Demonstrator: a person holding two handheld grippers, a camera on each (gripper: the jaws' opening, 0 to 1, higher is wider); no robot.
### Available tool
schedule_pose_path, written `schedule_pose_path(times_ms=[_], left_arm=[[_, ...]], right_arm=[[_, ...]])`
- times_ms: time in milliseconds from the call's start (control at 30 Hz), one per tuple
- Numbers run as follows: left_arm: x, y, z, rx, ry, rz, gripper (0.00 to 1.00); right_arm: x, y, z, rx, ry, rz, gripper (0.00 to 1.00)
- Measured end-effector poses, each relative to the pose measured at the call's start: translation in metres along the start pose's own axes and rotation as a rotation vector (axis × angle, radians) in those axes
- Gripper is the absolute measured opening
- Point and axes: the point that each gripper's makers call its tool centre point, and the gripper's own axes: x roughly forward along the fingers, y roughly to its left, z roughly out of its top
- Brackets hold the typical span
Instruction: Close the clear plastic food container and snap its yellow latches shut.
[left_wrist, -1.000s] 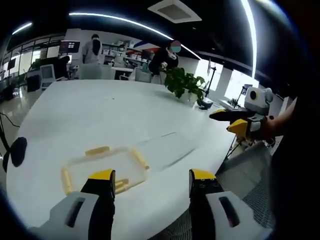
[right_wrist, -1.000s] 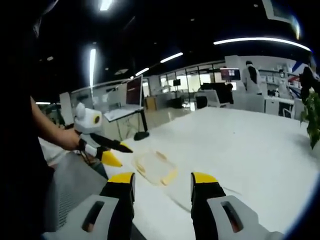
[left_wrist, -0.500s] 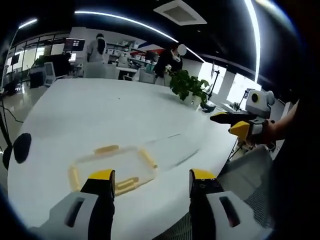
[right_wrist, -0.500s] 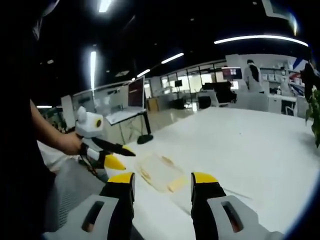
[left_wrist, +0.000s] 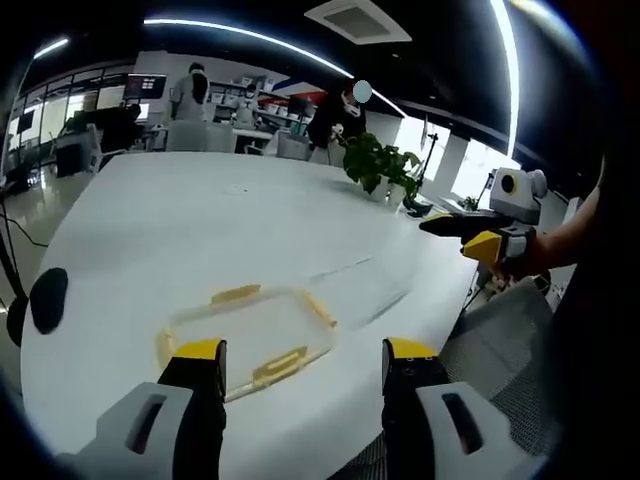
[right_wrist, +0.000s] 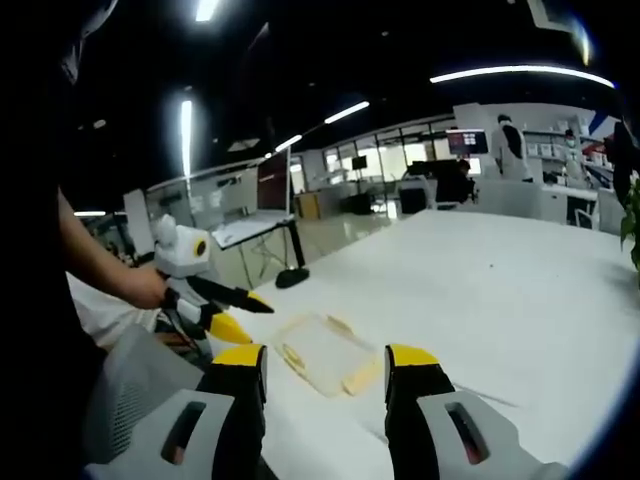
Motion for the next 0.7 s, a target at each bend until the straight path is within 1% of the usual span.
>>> schedule_pose_path(times_ms=[200,467,567,700], left_arm=[[0.002,0.005,0.002,0.002,0.0,-0.013,0.62],[0.003,0.02,-0.001,-0.005,0.011,-0.016,0.61],[0.004,0.022,-0.004,0.001,0.024,-0.023,0.61],[0.006,0.026,-0.003,-0.003,0.026,-0.032,0.61]], right_arm=[[0.009,0.001,-0.003,-0.005,0.014,-0.006,0.46],[0.021,-0.001,-0.01,-0.016,0.04,-0.014,0.46],[0.023,-0.003,-0.011,-0.018,0.044,-0.016,0.45],[0.027,-0.006,-0.013,-0.02,0.059,-0.02,0.45]])
